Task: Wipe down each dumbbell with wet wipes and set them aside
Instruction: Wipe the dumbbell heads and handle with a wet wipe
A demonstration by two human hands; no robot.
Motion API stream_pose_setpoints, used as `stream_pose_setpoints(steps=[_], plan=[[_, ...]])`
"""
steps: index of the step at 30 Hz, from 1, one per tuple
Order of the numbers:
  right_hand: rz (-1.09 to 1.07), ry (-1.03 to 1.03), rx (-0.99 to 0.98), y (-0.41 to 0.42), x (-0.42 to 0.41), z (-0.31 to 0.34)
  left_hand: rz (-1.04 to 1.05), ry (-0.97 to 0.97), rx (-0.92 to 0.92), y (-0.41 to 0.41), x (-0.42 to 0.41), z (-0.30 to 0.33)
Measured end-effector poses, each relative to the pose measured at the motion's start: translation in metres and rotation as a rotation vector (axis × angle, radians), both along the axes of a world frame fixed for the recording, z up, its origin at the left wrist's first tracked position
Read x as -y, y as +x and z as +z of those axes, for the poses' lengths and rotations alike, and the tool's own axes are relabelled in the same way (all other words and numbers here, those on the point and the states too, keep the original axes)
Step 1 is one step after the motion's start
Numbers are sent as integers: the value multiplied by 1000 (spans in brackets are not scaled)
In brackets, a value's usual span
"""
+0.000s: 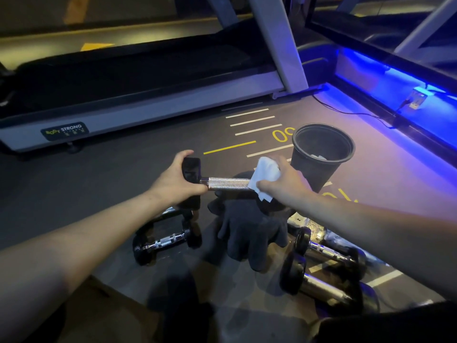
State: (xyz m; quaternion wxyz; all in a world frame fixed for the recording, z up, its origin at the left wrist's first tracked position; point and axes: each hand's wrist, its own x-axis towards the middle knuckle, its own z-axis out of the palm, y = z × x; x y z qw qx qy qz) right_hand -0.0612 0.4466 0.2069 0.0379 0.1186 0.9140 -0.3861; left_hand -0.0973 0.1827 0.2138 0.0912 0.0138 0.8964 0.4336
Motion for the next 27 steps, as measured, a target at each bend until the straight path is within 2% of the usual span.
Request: stream_pose_setpoints(steps=[5, 14, 23, 27], plan=[[13, 71, -34, 4, 8, 1, 18, 38, -43, 2, 3, -12], [3, 58, -116, -1, 26, -2, 30, 99, -84, 2, 25, -20], [110, 28, -247, -46, 105, -1, 26, 85, -217, -18, 116, -2], [148, 30, -244, -68, 154, -14, 51, 110, -226, -23, 165, -21]])
